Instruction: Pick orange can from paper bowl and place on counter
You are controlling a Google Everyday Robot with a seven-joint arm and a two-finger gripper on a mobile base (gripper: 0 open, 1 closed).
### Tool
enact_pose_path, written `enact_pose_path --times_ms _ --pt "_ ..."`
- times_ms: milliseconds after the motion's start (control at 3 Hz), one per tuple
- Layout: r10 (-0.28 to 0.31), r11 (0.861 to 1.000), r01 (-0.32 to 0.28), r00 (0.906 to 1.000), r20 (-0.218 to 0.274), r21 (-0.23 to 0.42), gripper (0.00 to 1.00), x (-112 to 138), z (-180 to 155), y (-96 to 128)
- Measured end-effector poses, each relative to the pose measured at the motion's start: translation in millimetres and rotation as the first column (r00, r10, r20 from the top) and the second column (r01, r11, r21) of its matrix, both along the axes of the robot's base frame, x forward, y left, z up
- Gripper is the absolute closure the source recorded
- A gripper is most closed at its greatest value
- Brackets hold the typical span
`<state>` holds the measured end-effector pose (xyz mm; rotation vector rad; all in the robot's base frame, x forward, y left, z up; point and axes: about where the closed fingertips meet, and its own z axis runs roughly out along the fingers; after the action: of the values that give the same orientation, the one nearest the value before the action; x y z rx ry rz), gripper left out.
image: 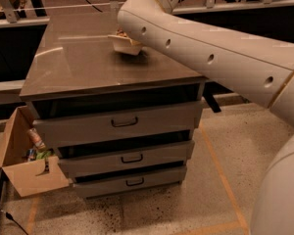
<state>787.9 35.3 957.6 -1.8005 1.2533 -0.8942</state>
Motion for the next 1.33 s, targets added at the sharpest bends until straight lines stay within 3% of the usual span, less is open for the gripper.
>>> enact_pose_path --times_ms 333,667,1000,1333 --pt "-0.066 0.992 0.064 0.9976 0.019 0.110 1.00 5.3 3.0 -11.9" --pt "-0.140 0.964 0.138 0.9901 -0.006 0.227 1.00 8.1 1.6 -24.2" --pt "-0.201 0.916 0.215 0.9765 -0.076 0.339 1.00 9.3 -5.1 -34.2" --pt "-0.213 0.876 0.252 0.9670 -0.139 0.411 1.00 6.5 -13.2 -35.0"
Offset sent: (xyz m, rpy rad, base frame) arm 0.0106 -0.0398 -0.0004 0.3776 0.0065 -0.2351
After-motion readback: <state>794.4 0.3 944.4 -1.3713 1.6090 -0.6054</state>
